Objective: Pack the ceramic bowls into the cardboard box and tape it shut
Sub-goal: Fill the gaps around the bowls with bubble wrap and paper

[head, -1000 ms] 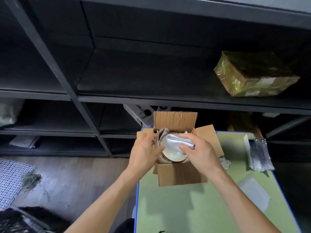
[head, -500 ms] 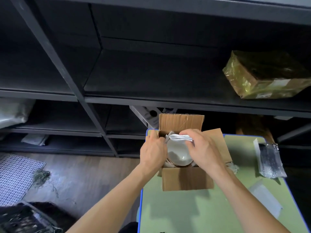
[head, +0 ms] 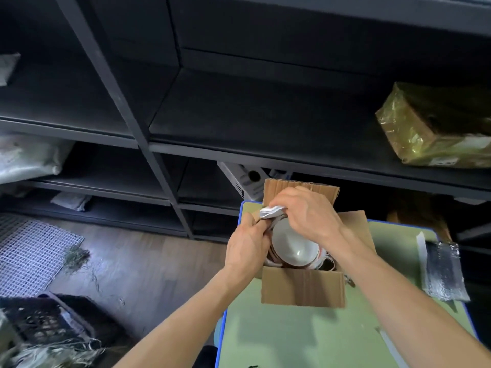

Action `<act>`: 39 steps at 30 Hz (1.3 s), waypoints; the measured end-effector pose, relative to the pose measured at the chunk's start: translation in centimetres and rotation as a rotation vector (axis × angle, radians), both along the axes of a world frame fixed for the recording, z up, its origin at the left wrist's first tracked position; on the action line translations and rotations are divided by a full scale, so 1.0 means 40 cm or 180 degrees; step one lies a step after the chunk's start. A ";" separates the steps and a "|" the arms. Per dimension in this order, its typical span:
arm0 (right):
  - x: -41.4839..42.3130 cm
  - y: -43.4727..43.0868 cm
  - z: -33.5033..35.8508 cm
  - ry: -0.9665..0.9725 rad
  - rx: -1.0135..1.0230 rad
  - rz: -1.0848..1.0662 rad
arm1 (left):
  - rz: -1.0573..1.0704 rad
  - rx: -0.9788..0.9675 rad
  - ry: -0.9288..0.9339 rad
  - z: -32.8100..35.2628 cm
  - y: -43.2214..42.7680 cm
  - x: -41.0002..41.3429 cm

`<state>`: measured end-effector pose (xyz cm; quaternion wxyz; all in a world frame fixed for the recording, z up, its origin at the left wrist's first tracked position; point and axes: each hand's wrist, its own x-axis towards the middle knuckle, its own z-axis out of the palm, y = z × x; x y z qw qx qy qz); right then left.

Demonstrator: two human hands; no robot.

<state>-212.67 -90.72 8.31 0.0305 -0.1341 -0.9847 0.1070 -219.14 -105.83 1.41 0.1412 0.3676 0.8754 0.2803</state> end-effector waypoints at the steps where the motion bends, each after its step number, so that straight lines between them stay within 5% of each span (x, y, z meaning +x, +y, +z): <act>1: 0.003 0.002 -0.002 -0.0057 0.0038 0.0022 | 0.0004 0.0009 -0.0003 -0.003 -0.002 0.001; 14: -0.057 -0.057 0.020 -0.0629 0.0577 0.0378 | 0.0201 0.0224 -0.0034 -0.018 -0.013 0.016; 31: -0.020 -0.033 -0.048 -0.0165 -0.0065 0.0416 | 0.0200 -0.0003 0.0174 -0.032 0.002 0.014; 39: -0.011 -0.040 -0.051 -0.0037 0.0359 0.0425 | 0.0228 0.0045 0.0087 -0.019 -0.005 0.020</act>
